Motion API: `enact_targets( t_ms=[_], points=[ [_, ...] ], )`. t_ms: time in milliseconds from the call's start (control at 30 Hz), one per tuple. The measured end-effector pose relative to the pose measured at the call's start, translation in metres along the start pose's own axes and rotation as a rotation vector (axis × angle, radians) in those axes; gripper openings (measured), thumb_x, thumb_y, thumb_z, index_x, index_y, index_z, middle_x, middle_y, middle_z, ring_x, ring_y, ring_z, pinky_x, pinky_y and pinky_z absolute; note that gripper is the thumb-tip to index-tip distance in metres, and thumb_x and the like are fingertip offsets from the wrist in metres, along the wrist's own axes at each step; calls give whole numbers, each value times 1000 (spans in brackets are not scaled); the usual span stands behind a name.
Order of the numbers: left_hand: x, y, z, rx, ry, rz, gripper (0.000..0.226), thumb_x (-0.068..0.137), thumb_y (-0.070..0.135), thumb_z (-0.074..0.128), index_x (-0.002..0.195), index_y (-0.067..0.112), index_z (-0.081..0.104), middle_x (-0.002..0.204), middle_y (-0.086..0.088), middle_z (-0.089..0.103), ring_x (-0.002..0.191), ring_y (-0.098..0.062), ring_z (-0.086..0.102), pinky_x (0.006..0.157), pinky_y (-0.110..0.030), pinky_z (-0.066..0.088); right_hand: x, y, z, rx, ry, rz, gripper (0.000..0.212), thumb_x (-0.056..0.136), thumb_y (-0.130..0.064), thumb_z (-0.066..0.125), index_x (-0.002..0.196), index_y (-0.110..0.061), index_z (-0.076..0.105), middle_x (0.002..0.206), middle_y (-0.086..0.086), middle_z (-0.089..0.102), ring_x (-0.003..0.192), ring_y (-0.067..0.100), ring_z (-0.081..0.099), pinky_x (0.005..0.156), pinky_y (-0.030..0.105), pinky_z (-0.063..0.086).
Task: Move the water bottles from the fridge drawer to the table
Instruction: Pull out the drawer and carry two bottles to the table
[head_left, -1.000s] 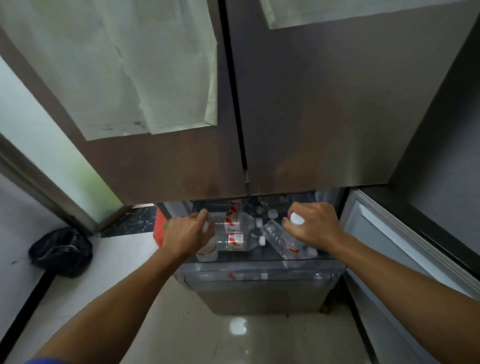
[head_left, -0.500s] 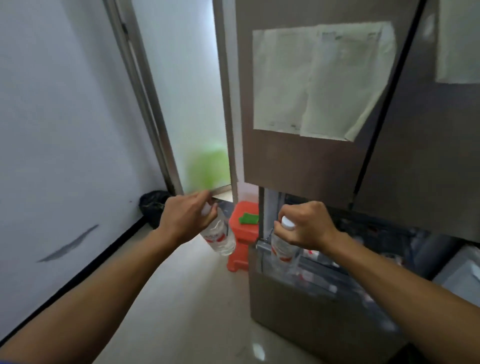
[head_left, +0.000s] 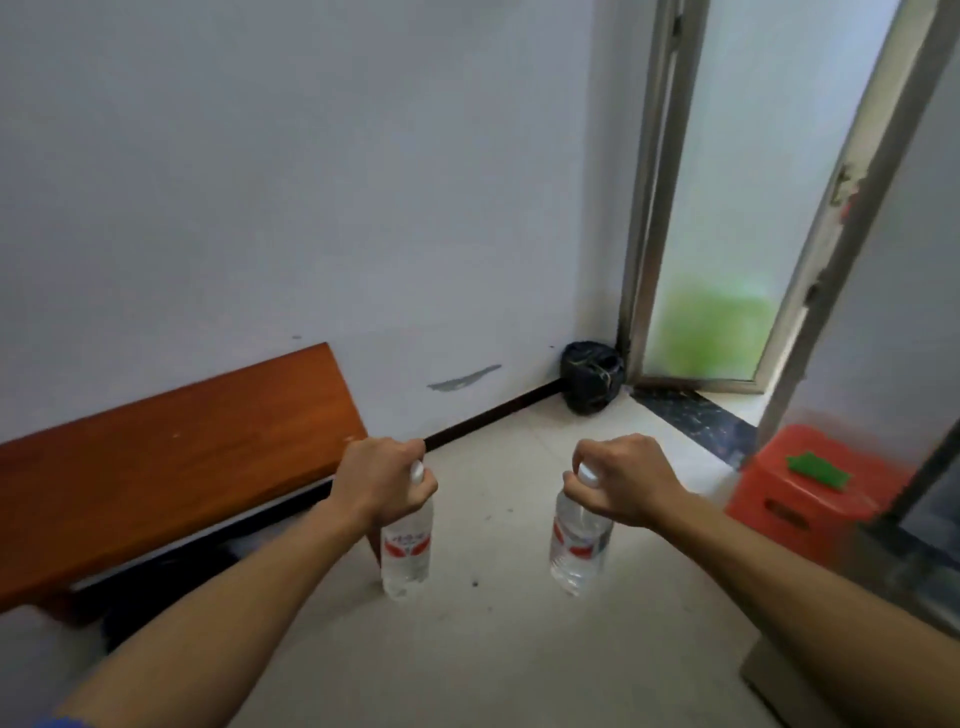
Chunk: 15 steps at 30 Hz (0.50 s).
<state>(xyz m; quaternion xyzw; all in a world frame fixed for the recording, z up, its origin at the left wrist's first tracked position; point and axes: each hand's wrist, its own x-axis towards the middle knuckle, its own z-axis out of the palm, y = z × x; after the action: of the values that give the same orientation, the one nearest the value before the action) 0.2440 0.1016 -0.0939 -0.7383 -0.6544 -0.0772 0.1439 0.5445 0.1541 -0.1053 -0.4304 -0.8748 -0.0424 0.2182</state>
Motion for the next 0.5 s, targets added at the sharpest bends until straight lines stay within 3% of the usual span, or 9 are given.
enact_targets(
  t_ms=[100, 233, 300, 400, 500],
  points=[
    [-44, -72, -5, 10, -59, -163, 30, 78, 49, 52, 71, 21, 59, 62, 2, 63, 54, -19, 58, 53, -27, 47, 52, -65, 34, 53, -52, -110, 33, 82, -51, 55, 77, -20, 68, 62, 0, 65, 48, 12, 44, 53, 18, 32],
    [-92, -149, -3, -3, -96, -328, 27, 83, 45, 53, 71, 21, 55, 58, 4, 56, 51, -16, 53, 50, -26, 42, 113, -144, 76, 106, -115, -261, 32, 86, -50, 56, 83, -20, 66, 69, -5, 62, 54, 12, 47, 50, 14, 22],
    [-109, -186, 2, 28, -117, -395, 29, 83, 47, 51, 74, 20, 55, 61, 2, 57, 55, -19, 54, 52, -28, 44, 146, -179, 101, 152, -154, -331, 32, 85, -52, 55, 82, -22, 65, 70, -6, 64, 55, 11, 51, 50, 13, 28],
    [-126, -239, 9, 65, -132, -480, 27, 84, 48, 52, 73, 23, 51, 61, 4, 53, 55, -15, 49, 49, -24, 31, 198, -226, 144, 201, -185, -426, 35, 82, -57, 49, 76, -25, 62, 65, -9, 62, 52, 8, 54, 52, 19, 42],
    [-138, -290, 10, 80, -137, -562, 27, 86, 49, 51, 74, 24, 48, 59, 7, 47, 53, -13, 45, 49, -25, 26, 249, -274, 180, 255, -166, -515, 33, 80, -54, 49, 67, -25, 55, 57, -8, 57, 45, 8, 49, 45, 16, 33]
  ],
)
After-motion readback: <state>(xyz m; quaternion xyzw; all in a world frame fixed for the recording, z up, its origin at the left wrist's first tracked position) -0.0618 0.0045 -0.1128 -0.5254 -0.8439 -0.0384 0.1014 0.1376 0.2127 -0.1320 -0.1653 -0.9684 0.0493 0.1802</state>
